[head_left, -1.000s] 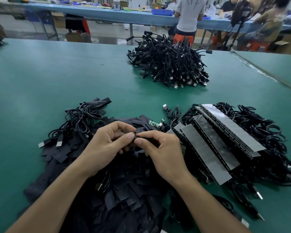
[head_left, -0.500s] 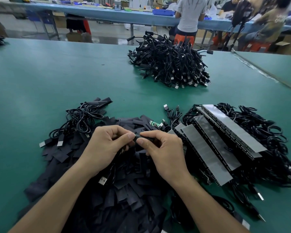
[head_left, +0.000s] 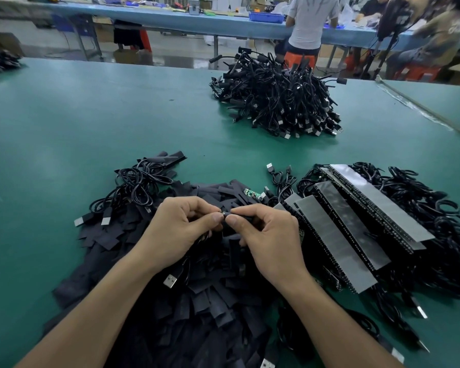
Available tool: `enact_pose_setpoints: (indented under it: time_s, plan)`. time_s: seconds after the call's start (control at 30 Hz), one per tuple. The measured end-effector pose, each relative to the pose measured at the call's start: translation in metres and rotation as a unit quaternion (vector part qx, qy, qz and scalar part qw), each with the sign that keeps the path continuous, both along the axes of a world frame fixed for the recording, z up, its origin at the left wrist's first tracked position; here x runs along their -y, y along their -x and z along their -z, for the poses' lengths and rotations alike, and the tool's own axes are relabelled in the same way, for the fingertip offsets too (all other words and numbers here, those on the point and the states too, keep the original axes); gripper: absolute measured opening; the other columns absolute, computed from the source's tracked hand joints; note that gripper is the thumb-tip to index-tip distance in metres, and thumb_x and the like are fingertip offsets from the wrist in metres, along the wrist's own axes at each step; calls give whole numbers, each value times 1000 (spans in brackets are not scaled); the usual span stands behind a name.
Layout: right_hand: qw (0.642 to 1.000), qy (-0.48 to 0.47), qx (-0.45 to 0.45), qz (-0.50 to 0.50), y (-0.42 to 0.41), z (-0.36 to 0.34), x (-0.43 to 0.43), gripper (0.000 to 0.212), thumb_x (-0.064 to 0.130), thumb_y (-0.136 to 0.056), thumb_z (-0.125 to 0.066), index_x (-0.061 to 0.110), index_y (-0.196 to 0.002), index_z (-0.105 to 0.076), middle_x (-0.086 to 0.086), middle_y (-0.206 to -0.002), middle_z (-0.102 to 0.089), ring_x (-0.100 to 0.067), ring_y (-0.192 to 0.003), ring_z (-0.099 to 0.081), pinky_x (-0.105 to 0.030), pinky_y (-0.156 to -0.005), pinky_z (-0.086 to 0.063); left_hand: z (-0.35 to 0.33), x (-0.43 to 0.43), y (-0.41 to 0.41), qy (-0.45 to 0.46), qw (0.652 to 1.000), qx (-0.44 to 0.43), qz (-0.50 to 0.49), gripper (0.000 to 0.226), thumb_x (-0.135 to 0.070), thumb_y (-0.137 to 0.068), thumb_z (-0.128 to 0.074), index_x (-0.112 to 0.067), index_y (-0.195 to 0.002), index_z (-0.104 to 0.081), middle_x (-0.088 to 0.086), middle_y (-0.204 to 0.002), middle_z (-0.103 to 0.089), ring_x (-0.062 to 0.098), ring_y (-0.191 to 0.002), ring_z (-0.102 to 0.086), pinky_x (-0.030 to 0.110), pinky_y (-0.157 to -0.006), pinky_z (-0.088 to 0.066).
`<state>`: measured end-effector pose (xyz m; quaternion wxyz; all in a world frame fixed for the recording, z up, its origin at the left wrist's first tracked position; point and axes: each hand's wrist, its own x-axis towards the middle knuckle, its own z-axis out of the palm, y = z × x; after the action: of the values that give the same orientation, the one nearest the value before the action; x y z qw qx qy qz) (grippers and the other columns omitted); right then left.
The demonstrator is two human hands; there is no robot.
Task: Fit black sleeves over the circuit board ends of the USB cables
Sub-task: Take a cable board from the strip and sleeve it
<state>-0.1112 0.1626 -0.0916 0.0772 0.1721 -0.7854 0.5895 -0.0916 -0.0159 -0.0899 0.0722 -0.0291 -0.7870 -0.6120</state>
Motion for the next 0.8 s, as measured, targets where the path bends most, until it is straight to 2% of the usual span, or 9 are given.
enact_pose_setpoints:
  time_s: [0.1, 0.17, 0.3, 0.43, 0.53, 0.67, 0.8]
  plan:
    - [999, 13, 32, 16, 1, 2, 0, 20, 27, -78, -82, 25, -98, -77, 15, -74, -74, -4, -64, -69, -20, -64, -55, -2, -1, 0, 8, 1000, 2, -9, 10, -16, -90, -70, -17, -81, -75, 3, -68, -74, 10, -55, -61, 19, -54, -49]
    - [998, 20, 52, 14, 2, 3, 0, 28, 28, -75, -84, 23, -102, -77, 11, -75, -75, -8, -66, -71, -27, -66, -57, -4, -2, 0, -23, 999, 16, -17, 14, -14, -92, -68, -15, -79, -74, 2, -65, -72, 11, -54, -59, 18, -52, -48]
    - [999, 25, 48, 2, 1, 2, 0, 25, 27, -76, -84, 24, -100, -77, 9, -65, -72, -7, -56, -68, -19, -58, -52, -7, -4, 0, -58, 997, 30, -37, 16, -11, -92, -67, -13, -78, -73, 3, -65, -72, 10, -52, -58, 17, -51, -49]
    - [998, 38, 52, -9, -1, 1, 0, 14, 22, -82, -80, 24, -95, -76, 6, -61, -71, -11, -50, -67, -17, -50, -49, -7, -7, 0, -47, 998, 20, -38, 16, -12, -93, -66, -11, -78, -73, 3, -63, -71, 13, -51, -54, 19, -48, -45]
    - [998, 38, 53, -14, -1, -1, 0, 12, 21, -83, -79, 25, -93, -75, 4, -63, -71, -12, -50, -66, -17, -50, -49, -7, -7, -2, -44, 998, 22, -31, 15, -13, -93, -66, -10, -79, -73, 4, -64, -71, 15, -53, -54, 20, -49, -44]
    - [999, 16, 39, -22, -2, -3, -1, 17, 23, -84, -78, 38, -85, -70, 7, -60, -70, -8, -48, -64, -16, -50, -48, -9, -5, -3, -13, 999, 16, -25, 18, -14, -93, -66, -12, -77, -72, 3, -66, -72, 15, -55, -56, 23, -52, -45]
    - [999, 5, 36, -19, -4, -4, 0, 16, 26, -87, -74, 39, -78, -70, 8, -62, -70, -9, -46, -64, -16, -46, -47, -10, -3, -2, -26, 999, 20, -33, 19, -15, -94, -66, -11, -75, -72, 4, -65, -72, 16, -54, -56, 23, -51, -46]
